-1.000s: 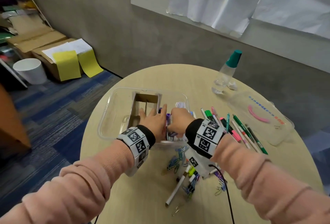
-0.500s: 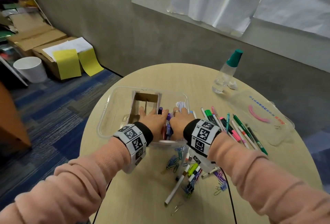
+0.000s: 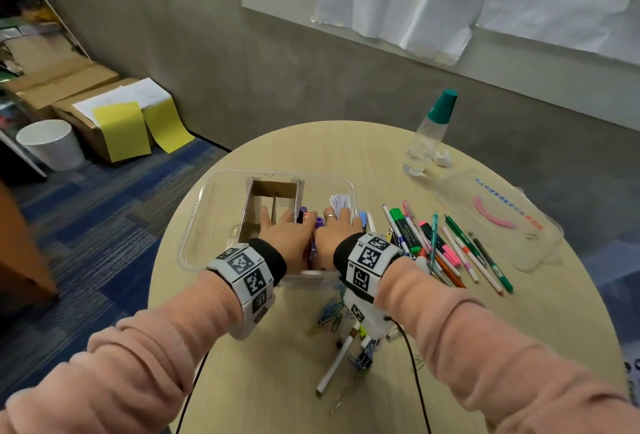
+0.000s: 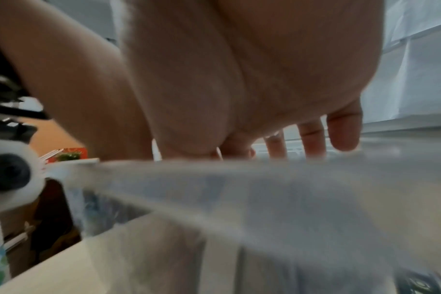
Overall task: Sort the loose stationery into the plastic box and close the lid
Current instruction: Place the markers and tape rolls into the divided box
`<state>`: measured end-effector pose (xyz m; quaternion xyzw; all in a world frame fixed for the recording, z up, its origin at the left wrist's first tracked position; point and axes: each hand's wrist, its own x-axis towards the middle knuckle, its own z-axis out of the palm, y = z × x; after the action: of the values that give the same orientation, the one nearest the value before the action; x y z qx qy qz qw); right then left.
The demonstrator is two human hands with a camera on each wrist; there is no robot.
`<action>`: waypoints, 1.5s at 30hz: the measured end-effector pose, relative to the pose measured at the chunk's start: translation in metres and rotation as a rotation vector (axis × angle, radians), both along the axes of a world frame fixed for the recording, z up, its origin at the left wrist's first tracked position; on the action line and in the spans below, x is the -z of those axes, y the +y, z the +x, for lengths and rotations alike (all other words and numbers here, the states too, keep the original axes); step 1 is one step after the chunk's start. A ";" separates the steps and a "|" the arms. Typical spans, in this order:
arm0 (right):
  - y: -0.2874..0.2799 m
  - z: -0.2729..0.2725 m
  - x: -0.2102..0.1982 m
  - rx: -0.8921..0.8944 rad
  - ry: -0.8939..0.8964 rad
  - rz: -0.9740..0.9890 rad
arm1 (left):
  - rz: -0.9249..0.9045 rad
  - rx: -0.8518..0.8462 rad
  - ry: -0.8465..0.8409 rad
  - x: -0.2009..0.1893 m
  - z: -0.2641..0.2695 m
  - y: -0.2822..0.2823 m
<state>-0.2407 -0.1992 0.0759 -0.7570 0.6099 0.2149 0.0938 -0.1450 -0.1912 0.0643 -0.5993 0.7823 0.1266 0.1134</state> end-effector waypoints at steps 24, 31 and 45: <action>-0.003 -0.129 -0.004 0.638 -1.111 -0.230 | -0.243 -0.065 0.395 -0.012 -0.004 0.028; 0.030 -0.195 0.054 0.931 -1.099 -0.195 | -0.262 0.158 0.623 -0.023 -0.078 0.035; 0.055 -0.285 0.095 1.040 -1.118 -0.075 | 0.082 -0.505 0.443 0.032 -0.210 -0.063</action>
<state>-0.5259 -0.1446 -0.0190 -0.3712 0.7565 -0.2928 0.4519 -0.3551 -0.2540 0.0322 -0.7271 0.6090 0.3090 -0.0704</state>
